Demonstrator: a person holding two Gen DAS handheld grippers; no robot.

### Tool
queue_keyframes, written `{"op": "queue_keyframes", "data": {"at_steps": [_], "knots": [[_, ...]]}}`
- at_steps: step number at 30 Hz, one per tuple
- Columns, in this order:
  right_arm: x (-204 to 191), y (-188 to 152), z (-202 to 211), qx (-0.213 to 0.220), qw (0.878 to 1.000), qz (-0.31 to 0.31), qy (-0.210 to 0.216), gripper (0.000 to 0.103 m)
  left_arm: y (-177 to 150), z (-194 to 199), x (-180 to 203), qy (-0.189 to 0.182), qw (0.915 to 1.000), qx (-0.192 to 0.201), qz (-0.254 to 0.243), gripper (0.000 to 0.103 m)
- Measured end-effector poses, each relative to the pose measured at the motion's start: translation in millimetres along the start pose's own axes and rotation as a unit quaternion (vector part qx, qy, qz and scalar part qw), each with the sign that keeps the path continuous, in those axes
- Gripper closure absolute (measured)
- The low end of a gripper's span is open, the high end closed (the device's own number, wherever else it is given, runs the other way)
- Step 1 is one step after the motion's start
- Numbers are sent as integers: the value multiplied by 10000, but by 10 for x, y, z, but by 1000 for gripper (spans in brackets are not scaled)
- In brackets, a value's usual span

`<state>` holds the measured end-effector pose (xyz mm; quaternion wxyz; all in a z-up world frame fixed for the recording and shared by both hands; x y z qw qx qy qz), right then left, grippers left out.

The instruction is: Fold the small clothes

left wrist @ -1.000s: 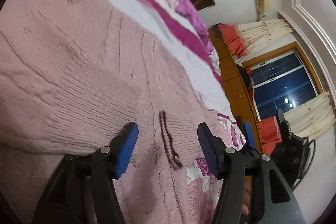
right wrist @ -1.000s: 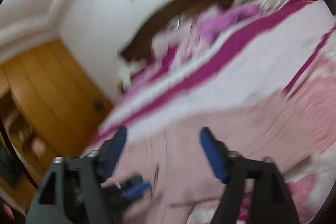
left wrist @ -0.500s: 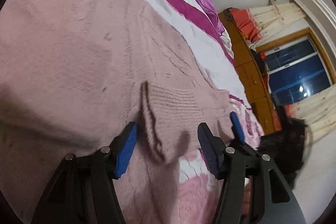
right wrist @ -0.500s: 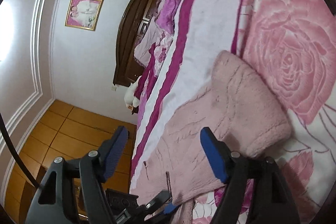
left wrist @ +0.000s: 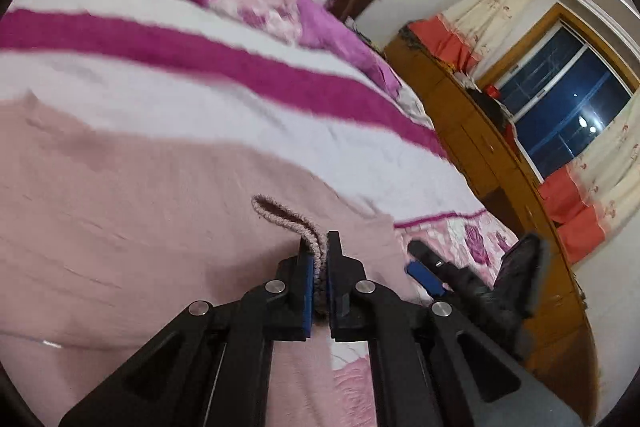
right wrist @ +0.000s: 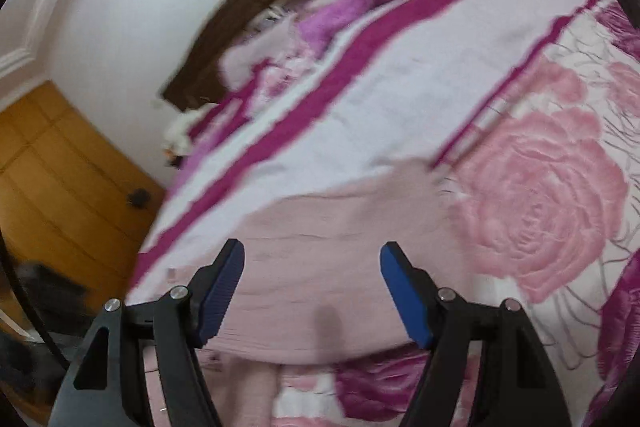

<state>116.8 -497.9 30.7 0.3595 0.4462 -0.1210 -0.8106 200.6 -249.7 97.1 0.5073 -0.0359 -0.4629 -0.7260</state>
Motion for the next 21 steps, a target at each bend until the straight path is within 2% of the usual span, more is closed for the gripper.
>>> {"op": "queue_keyframes", "data": {"at_steps": [3, 5, 7, 10, 13, 17, 21], "knots": [[40, 110, -54, 451, 9953, 464, -724, 28, 165, 382, -274, 317, 9992, 214, 95, 103], [16, 163, -117, 594, 9914, 759, -888, 28, 188, 563, -471, 634, 9976, 260, 69, 103], [11, 148, -238, 345, 9949, 717, -624, 31, 174, 745, -708, 994, 9946, 287, 73, 103], [-33, 103, -373, 25, 9986, 468, -232, 38, 143, 970, -1041, 1319, 9905, 307, 218, 103], [-51, 41, -483, -192, 9995, 249, -94, 41, 87, 1095, -1334, 1629, 9859, 228, 317, 103], [-161, -41, -657, -416, 9990, 169, 30, 41, 5, 1200, -1599, 1847, 9820, 95, 377, 103], [-374, -131, -898, -666, 9971, 351, 95, 41, -29, 1365, -1877, 2405, 9702, 52, 273, 103]]}}
Point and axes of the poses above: each gripper's, at about its wrist camera, not at the fingertips, and z roughly against the way its jaws point, x to its right, y to its top, the point moved 6 cm from there along -z, roughly the way its jaws point, and after that the axes turned 7 degrees about -z, right-handed, at the moved point
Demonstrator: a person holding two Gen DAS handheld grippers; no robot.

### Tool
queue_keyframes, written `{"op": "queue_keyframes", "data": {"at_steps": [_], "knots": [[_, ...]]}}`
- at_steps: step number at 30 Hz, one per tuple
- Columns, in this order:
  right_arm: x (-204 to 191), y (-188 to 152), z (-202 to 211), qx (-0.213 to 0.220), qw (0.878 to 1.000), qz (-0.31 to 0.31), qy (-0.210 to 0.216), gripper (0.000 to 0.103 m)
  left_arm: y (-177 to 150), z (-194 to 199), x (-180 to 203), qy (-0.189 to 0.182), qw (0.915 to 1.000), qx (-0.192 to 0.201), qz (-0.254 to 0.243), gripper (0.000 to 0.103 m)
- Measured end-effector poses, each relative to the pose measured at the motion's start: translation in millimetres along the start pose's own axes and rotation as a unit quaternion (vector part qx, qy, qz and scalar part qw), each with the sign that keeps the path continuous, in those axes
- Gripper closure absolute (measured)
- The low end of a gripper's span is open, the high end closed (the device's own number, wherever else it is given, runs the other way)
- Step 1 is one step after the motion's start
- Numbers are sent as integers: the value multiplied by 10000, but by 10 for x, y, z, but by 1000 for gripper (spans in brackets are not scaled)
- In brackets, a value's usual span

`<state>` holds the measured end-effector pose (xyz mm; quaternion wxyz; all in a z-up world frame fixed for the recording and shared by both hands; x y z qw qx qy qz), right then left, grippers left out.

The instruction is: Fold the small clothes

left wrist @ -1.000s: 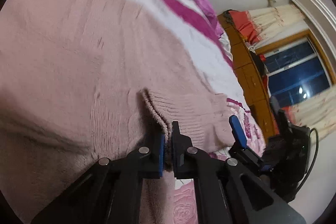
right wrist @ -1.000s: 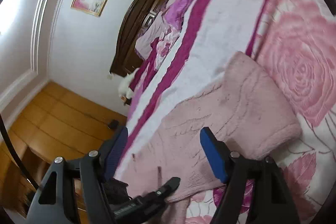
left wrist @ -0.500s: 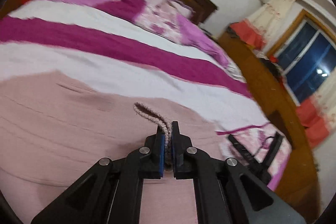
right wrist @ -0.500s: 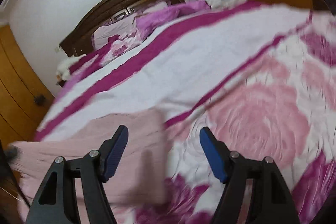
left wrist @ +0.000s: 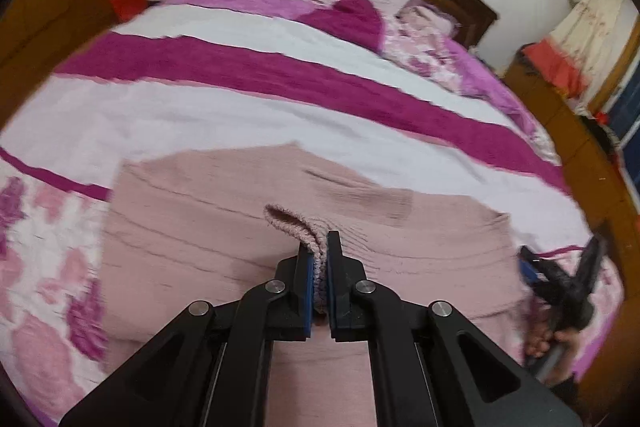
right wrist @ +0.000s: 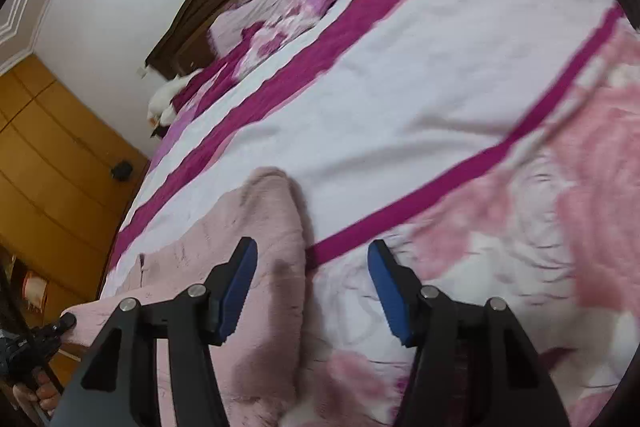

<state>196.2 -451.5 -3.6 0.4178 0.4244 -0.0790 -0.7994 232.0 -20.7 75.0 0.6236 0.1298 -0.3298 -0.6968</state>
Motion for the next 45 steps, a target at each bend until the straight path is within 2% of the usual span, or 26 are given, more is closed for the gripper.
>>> {"op": "queue_keyframes", "data": {"at_steps": [5, 8, 12, 16, 19, 21, 24, 28, 31, 32, 34, 37, 40, 42, 45], "knots": [[-199, -87, -215, -229, 9995, 202, 0, 41, -1, -28, -288, 210, 9995, -152, 156, 103], [-246, -122, -279, -258, 9987, 398, -157, 41, -61, -81, -386, 310, 9990, -309, 124, 103], [-291, -164, -332, -273, 9965, 690, -373, 41, -196, -248, -509, 398, 9965, -683, 258, 103], [-310, -195, -344, -270, 9948, 848, -499, 41, -311, -406, -629, 655, 9936, -903, 204, 103], [-328, -223, -354, -277, 9927, 998, -625, 41, -390, -564, -770, 708, 9913, -1049, 361, 103], [-357, -253, -339, -313, 9896, 1150, -803, 41, -420, -557, -821, 624, 9928, -937, 402, 103], [-461, -370, -173, -426, 9811, 1388, -1278, 43, -558, -299, -822, 492, 9952, -732, 434, 103], [-741, -622, 256, -99, 9748, 1773, -1348, 43, -958, 247, -730, 336, 9987, -287, 248, 98], [-889, -914, 520, -96, 9565, 2138, -1983, 43, -1383, 676, -647, 446, 9988, 9, -209, 97], [-934, -1042, 635, -98, 9532, 2202, -2070, 43, -1538, 809, -646, 492, 9982, 76, -349, 97], [-1003, -1318, 875, -102, 9553, 2202, -1967, 42, -1748, 997, -697, 534, 9975, 153, -443, 97], [-999, -1676, 1146, -48, 9586, 2167, -1847, 42, -2019, 1260, -839, 402, 9982, 318, -308, 93], [-939, -1943, 1313, 241, 9688, 2031, -1400, 41, -2155, 1386, -1006, 253, 9986, 442, -151, 90], [-833, -2046, 1368, 322, 9753, 1829, -1194, 41, -2203, 1420, -1147, -14, 9987, 479, 154, 86], [-650, -2187, 1385, 173, 9815, 1582, -1063, 41, -2306, 1369, -1324, -656, 9939, 473, 743, 79]]}}
Point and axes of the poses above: each gripper's, at about its wrist camera, not at the fingertips, and z roughly against the way its jaws point, x to its right, y to its top, the point moved 6 cm from there along -z, roughly the way its jaws point, and after that the axes turned 7 degrees about -z, right-handed, at the moved point
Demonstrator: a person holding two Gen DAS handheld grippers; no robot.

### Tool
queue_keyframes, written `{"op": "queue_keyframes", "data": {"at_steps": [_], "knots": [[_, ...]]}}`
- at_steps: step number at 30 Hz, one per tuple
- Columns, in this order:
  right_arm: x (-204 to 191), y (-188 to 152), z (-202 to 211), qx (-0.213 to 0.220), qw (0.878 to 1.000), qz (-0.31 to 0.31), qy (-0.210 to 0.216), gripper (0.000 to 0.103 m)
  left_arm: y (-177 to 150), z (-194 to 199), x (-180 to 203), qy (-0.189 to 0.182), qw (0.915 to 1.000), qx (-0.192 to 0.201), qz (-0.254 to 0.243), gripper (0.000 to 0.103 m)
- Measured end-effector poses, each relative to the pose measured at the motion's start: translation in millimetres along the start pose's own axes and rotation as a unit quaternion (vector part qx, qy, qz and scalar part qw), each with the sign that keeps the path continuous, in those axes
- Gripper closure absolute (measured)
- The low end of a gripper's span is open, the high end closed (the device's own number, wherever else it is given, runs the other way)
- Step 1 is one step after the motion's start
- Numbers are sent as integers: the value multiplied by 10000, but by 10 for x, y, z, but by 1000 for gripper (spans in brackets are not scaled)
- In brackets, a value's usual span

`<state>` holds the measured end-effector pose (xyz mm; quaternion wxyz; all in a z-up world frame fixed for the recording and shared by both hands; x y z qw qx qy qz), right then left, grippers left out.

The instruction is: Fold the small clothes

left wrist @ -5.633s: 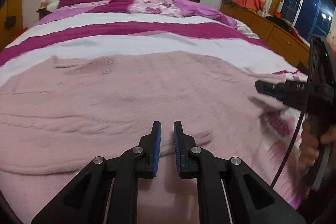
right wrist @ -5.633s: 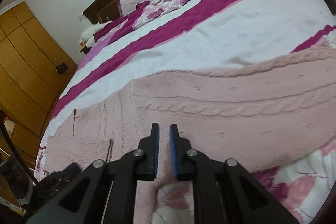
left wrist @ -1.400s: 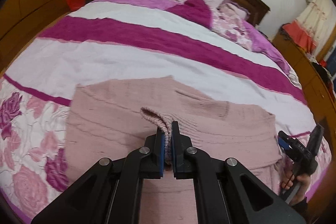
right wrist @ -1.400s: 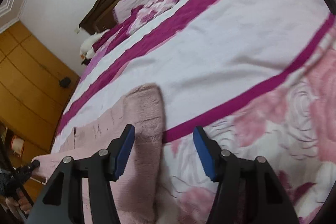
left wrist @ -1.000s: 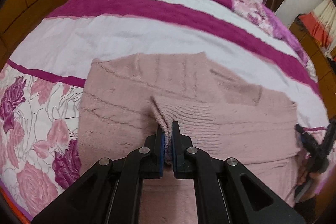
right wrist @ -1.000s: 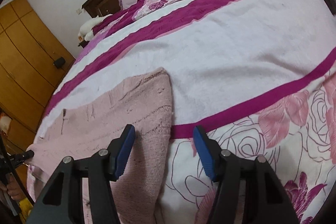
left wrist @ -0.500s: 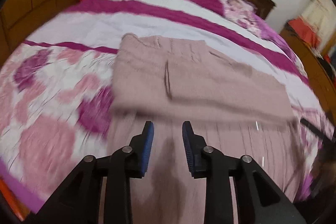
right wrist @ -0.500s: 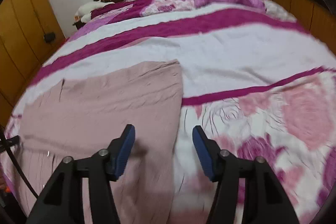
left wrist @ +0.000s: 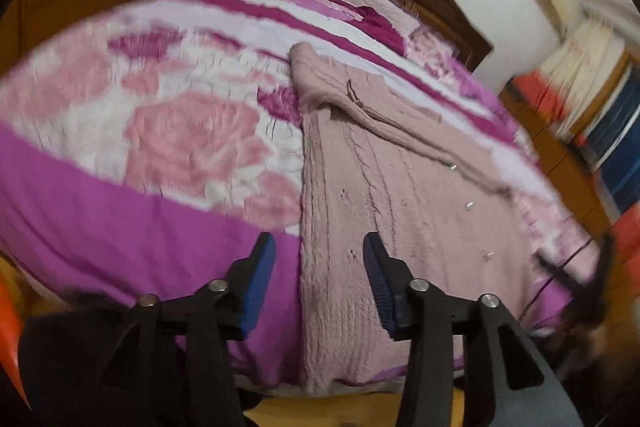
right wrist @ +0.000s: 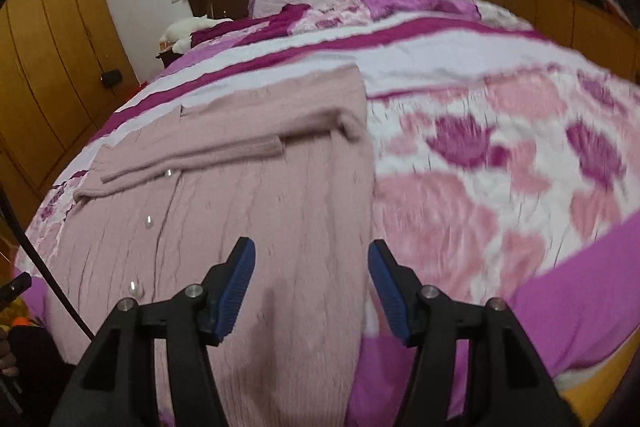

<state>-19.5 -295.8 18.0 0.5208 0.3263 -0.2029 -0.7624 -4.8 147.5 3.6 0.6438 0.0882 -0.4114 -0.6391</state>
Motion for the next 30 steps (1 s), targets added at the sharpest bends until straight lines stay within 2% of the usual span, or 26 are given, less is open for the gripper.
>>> {"op": "queue_keyframes", "data": {"at_steps": [3, 6, 9, 15, 17, 19, 21, 26, 27, 30], "knots": [[147, -188, -28, -178, 9996, -228, 78, 41, -107, -141, -105, -191, 9995, -152, 186, 78], [299, -307, -54, -217, 9992, -343, 31, 41, -242, -277, -82, -138, 9991, -390, -48, 78], [338, -383, -75, -293, 9988, -371, 141, 40, -382, -283, -34, -46, 9991, -364, -230, 77], [303, -630, -83, -567, 9971, -368, 350, 35, -631, -216, -57, -696, 9966, -301, 322, 78], [321, -669, -70, -650, 9947, -575, 550, 35, -696, -256, -79, -907, 9929, -473, 612, 78], [336, -707, -61, -718, 9917, -732, 775, 35, -758, -318, -78, -1037, 9889, -706, 792, 85], [330, -757, -57, -868, 9873, -851, 1019, 35, -816, -362, -97, -883, 9894, -795, 829, 92], [290, -851, -49, -955, 9814, -1002, 1328, 36, -854, -370, -121, -996, 9869, -796, 988, 98], [298, -850, -58, -1002, 9788, -1083, 1418, 40, -846, -375, -138, -1062, 9854, -795, 1064, 103], [384, -879, -69, -1068, 9712, -1409, 1599, 54, -818, -363, -201, -1129, 9834, -760, 1204, 103]]}}
Point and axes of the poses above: each gripper's, at about its wrist camera, not at the fingertips, and z roughly against the way its jaws point, x to its right, y to its top, the point moved 6 cm from there along -z, roughly the way its jaws point, and after that the axes turned 7 degrees about -z, right-handed, at the moved point
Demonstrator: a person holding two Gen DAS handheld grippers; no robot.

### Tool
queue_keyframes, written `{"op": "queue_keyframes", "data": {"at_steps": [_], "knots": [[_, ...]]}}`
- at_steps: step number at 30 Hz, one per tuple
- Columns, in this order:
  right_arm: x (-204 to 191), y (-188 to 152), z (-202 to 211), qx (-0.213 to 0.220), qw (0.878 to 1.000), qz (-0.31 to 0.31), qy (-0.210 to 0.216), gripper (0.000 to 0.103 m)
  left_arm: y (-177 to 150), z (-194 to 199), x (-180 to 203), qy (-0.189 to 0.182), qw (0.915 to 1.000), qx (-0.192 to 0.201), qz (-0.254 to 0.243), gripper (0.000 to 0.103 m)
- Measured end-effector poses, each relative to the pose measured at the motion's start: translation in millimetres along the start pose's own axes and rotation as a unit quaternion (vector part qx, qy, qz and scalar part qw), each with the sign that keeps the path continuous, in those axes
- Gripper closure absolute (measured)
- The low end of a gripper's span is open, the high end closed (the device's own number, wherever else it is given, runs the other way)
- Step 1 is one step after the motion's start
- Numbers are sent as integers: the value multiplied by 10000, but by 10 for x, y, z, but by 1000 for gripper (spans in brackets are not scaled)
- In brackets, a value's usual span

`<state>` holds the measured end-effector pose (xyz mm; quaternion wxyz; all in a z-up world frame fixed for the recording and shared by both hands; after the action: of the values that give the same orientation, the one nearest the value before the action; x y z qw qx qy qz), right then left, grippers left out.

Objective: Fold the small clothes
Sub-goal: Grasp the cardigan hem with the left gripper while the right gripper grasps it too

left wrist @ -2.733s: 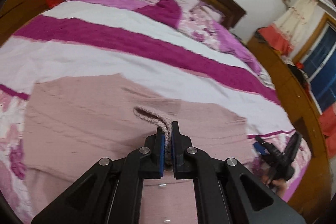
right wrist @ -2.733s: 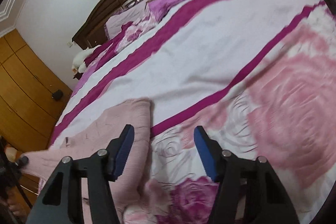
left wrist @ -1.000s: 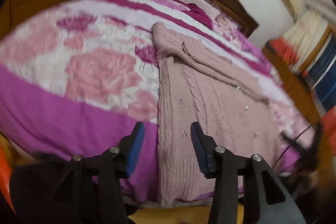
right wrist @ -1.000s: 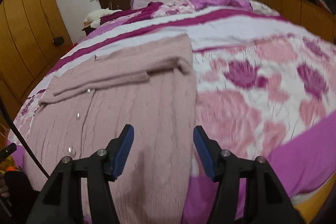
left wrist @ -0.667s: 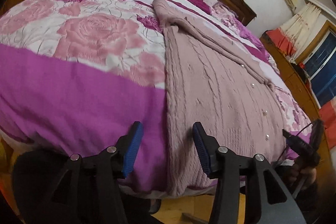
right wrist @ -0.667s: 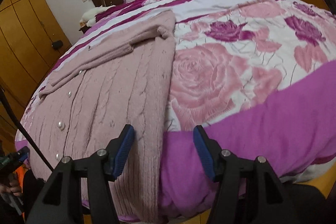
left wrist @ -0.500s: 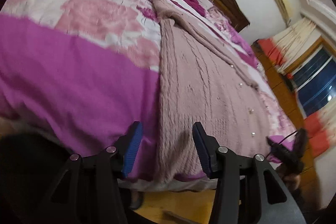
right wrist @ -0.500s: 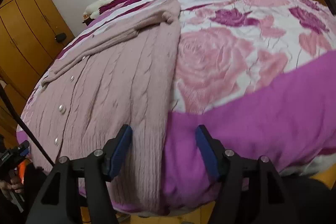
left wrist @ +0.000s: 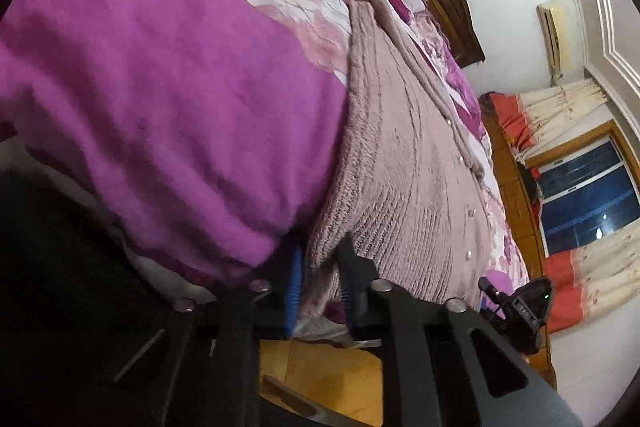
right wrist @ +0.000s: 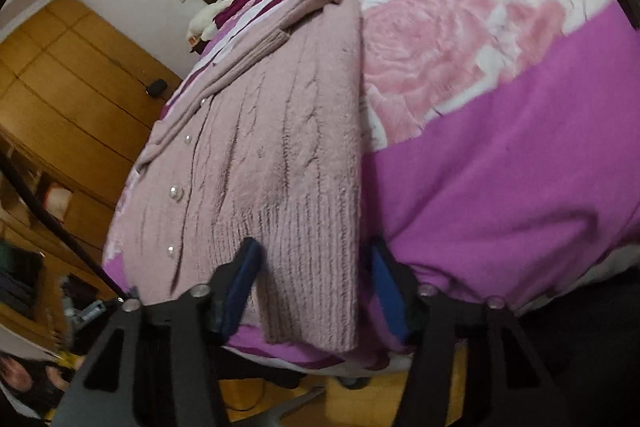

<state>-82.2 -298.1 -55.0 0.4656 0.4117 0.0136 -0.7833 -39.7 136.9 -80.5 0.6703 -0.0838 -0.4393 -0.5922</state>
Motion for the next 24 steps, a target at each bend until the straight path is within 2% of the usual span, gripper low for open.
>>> {"op": "queue_keyframes", "data": {"at_steps": [1, 4, 8, 9, 10, 11, 13, 18, 21, 24], "knots": [[57, 2, 4, -3, 9997, -192, 119, 58, 4, -4, 8, 9, 10000, -8, -40, 103], [184, -5, 11, -54, 9956, -780, 521, 59, -4, 0, 39, 87, 9999, -2, -146, 103], [189, -71, 32, -87, 9948, -841, 561, 60, -9, -19, 66, 72, 9999, -14, -71, 103], [153, -109, 44, -88, 9959, -744, 504, 69, -10, -24, 69, 61, 10000, -32, -12, 103], [107, -170, 36, -202, 9963, -661, 515, 84, 8, -17, 57, 51, 9999, -61, 87, 103], [82, -206, 32, -239, 9971, -597, 412, 86, 17, -15, 64, 56, 9999, -65, 142, 103], [45, -197, 69, -83, 9989, -383, 260, 96, 43, 6, 85, 108, 9999, -15, 66, 103], [74, -169, 128, 52, 9984, -346, 441, 98, 17, 43, 192, 281, 9994, 53, -214, 103], [37, -184, 266, 195, 9975, -275, 626, 98, -13, 176, 296, -29, 9994, 213, -266, 103], [-51, -167, 539, 591, 9932, -167, 993, 98, -53, 452, 509, -304, 9970, 468, -534, 103]]}}
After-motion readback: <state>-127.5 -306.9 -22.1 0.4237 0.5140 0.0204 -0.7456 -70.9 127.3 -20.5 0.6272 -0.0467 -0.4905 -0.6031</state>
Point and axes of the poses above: each gripper's, at about its wrist camera, not at the fingertips, and z roughly against the way its jaws point, x to its right, y to its top, the point moved 6 cm from there along -z, roughly the way its jaws point, and after that the axes turned 7 degrees about -z, right-handed, at the moved point
